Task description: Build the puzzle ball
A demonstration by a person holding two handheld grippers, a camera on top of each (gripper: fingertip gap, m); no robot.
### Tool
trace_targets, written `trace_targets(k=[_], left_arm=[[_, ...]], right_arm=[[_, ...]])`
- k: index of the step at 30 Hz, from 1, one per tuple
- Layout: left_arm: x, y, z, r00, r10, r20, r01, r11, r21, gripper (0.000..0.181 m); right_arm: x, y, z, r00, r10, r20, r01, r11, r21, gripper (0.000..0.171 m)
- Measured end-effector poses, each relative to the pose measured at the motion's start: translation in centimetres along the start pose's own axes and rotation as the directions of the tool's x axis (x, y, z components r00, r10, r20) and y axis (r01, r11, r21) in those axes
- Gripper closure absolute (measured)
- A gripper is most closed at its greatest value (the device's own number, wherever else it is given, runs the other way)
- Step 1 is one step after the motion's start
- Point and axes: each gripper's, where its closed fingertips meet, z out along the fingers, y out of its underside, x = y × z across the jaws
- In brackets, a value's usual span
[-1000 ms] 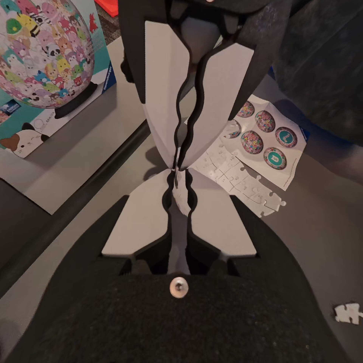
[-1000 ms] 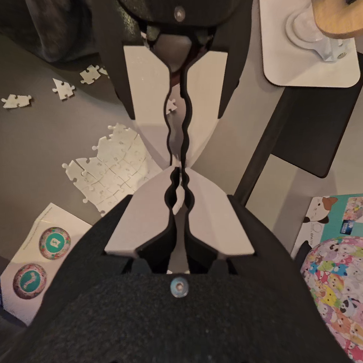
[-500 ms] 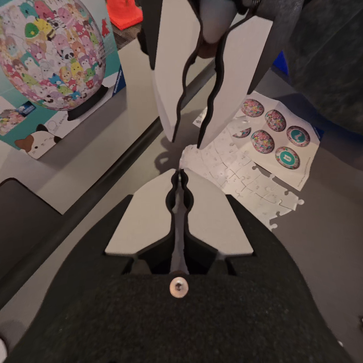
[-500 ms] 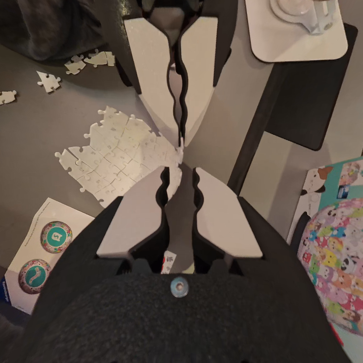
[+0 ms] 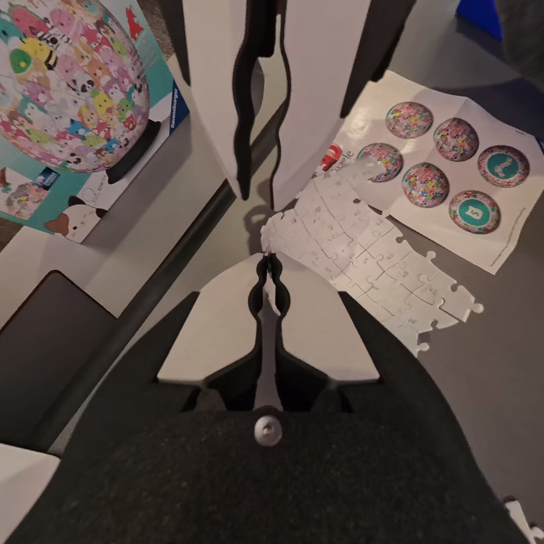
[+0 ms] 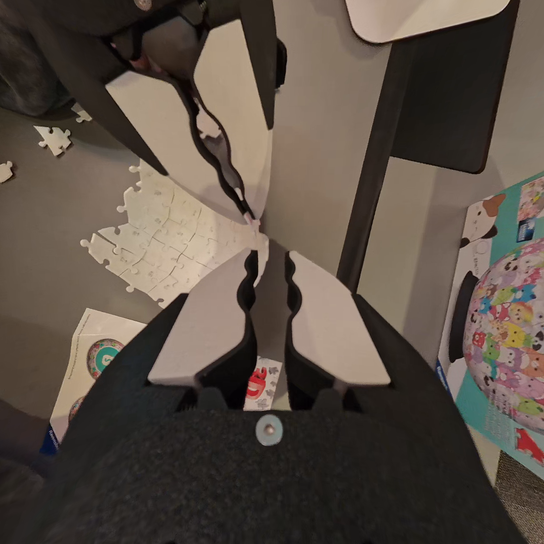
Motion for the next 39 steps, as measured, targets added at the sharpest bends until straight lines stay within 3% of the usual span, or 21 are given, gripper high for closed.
trace_targets(k=[12, 39], left_arm=[[-0.3, 0.5, 0.3, 0.998, -0.012, 0.055, 0.014, 0.999, -0.043, 0.18], [-1.5, 0.5, 0.1, 0.992, -0.05, 0.117, 0.048, 0.999, 0.024, 0.18]], right_arm=[[-0.6, 0.2, 0.4, 0.999, -0.023, -0.033, 0.023, 1.0, 0.002, 0.155], [0.0, 0.2, 0.4, 0.996, -0.032, -0.077, 0.032, 0.999, -0.005, 0.154]])
